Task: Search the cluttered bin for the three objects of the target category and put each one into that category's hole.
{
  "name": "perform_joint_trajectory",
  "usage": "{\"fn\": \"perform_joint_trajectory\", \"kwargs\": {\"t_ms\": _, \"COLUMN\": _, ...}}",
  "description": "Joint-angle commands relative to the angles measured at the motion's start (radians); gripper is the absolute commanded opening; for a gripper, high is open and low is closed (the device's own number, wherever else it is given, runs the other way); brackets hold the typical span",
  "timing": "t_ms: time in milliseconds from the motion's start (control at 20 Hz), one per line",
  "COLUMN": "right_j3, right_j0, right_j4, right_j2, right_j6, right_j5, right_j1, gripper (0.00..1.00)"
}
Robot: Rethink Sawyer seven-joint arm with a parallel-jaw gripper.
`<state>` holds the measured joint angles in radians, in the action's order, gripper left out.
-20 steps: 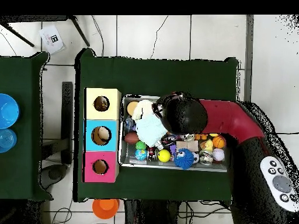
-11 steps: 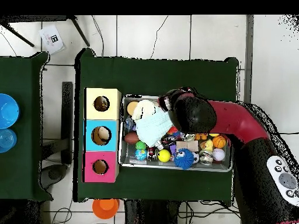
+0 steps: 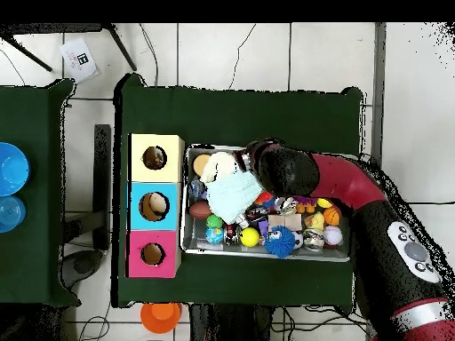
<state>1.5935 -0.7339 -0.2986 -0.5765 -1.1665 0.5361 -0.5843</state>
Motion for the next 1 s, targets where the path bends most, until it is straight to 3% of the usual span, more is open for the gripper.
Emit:
{"fn": "perform_joint_trajectory", "kwargs": {"t_ms": 50, "right_j3": -0.033, "right_j0": -0.02, "right_j4": 0.008, "right_j2": -0.065, "right_j6": 0.079, "right_j5": 0.145, "right_j1": 0.122, "gripper": 1.0}}
{"fn": "perform_joint_trajectory", "kwargs": {"t_ms": 350, "right_j3": -0.057, "right_j0": -0.015, "right_j4": -0.02, "right_j2": -0.06, "right_j6": 0.098, "right_j5": 0.18, "right_j1": 0.15, "gripper": 1.0}}
{"fn": "perform_joint_trajectory", "kwargs": {"t_ms": 700, "right_j3": -0.18, "right_j0": 0.058, "right_j4": -0.154, "right_j2": 0.065, "right_j6": 0.139, "right_j5": 0.306, "right_j1": 0.204, "gripper": 1.0}}
{"fn": "perform_joint_trajectory", "kwargs": {"t_ms": 1000, "right_j3": -0.216, "right_j0": 0.072, "right_j4": -0.239, "right_j2": 0.093, "right_j6": 0.135, "right_j5": 0.32, "right_j1": 0.234, "gripper": 1.0}}
